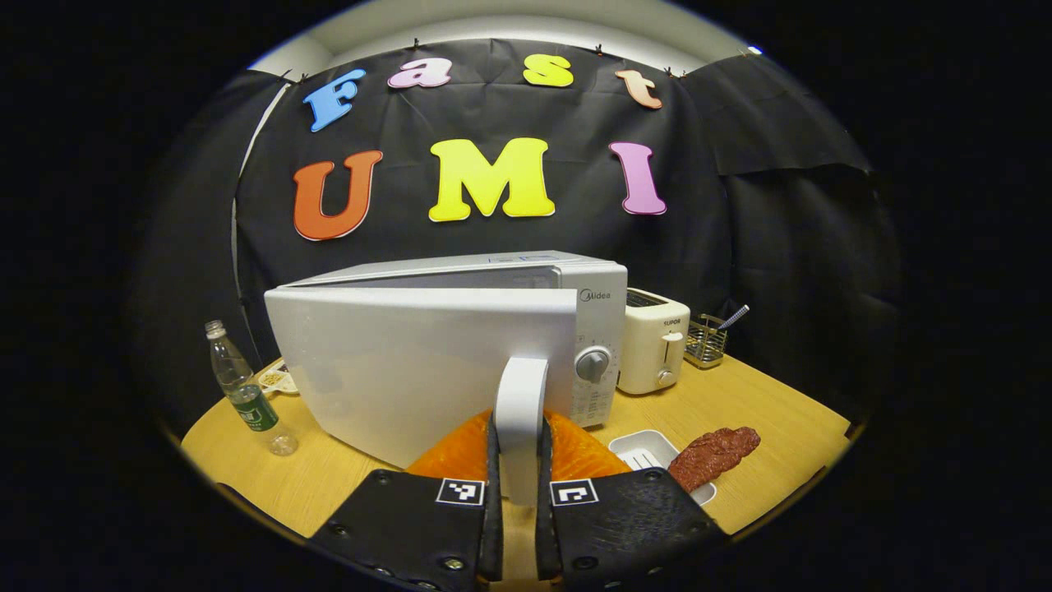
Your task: Open the microwave oven with the left hand, put the food in, and close the microwave oven.
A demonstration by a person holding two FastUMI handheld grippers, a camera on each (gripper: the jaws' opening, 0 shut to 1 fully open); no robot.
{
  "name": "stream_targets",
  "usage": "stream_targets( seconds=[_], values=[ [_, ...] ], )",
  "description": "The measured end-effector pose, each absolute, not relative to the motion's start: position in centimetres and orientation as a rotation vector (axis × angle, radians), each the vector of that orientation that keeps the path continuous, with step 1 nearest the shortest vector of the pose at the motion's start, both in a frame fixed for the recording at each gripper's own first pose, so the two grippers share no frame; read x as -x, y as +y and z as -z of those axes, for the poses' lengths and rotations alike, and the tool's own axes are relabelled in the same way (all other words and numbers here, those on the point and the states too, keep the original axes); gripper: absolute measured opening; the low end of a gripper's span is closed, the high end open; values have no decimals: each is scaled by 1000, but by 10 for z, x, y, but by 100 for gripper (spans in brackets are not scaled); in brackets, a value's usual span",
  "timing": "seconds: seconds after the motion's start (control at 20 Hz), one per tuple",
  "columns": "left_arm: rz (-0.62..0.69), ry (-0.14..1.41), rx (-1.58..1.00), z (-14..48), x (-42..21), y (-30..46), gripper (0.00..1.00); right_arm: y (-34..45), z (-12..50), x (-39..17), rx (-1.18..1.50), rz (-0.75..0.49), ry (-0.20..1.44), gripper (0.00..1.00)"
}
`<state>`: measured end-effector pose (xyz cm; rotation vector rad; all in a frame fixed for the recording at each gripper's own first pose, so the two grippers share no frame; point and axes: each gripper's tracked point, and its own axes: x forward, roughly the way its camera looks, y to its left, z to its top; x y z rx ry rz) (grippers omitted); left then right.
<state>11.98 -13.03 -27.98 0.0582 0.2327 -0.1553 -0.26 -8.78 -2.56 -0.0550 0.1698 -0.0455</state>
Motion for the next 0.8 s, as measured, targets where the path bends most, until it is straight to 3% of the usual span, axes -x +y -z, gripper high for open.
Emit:
stream_targets(
  seconds=[0.15,0.2,0.3,0.35,0.4,0.5,0.55,0.6,0.8],
  values=[
    [112,243,-63,280,-103,-118,18,-76,26,3,59,22,164,100],
    [96,239,-80,279,-99,-112,23,-72,26,3,58,19,162,100],
    [71,260,-89,283,-95,-100,44,-66,24,7,57,16,158,100],
    [74,275,-72,287,-94,-98,45,-63,23,9,58,15,154,100],
    [66,280,-60,288,-93,-94,80,-62,24,10,62,18,153,100],
    [63,284,-50,289,-92,-85,95,-59,24,13,67,20,151,100],
    [65,287,-44,288,-92,-84,95,-59,24,14,65,22,152,96],
    [65,287,-47,289,-92,-83,96,-58,25,13,60,24,153,100],
    [74,286,-63,286,-86,-77,96,-51,27,15,42,22,159,100]
  ],
)
